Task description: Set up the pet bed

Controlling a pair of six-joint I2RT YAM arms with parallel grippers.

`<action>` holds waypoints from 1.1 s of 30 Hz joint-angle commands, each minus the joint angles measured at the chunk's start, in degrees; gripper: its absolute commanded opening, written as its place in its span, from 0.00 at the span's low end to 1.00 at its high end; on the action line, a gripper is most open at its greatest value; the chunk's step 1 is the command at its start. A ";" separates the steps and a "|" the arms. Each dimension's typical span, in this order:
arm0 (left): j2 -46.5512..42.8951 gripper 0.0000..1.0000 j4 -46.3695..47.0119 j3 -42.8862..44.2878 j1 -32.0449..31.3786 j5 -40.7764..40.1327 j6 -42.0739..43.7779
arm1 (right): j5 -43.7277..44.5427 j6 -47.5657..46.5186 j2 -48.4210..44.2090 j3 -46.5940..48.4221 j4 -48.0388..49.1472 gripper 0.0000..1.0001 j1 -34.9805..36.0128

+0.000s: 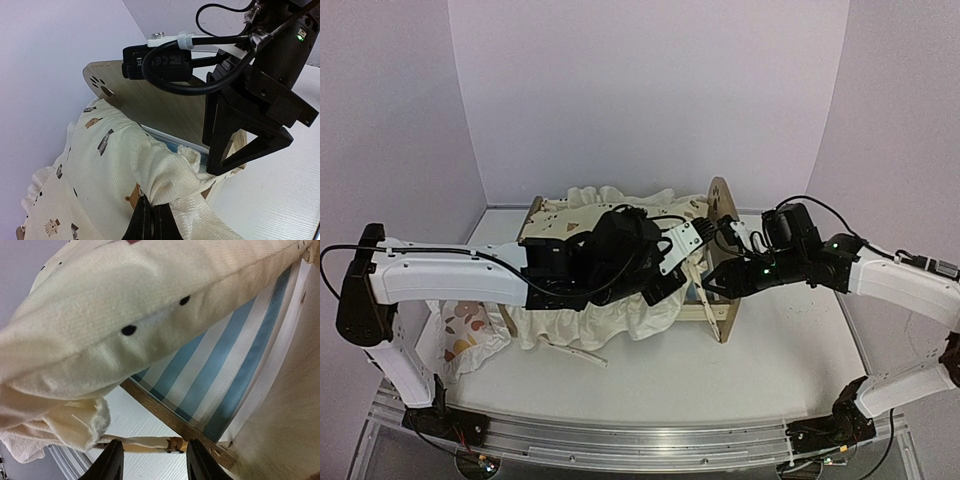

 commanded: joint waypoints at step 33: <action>-6.72 0.00 8.08 -6.71 2.45 -1.49 -7.98 | -5.98 -7.74 4.38 -2.06 6.14 0.41 1.50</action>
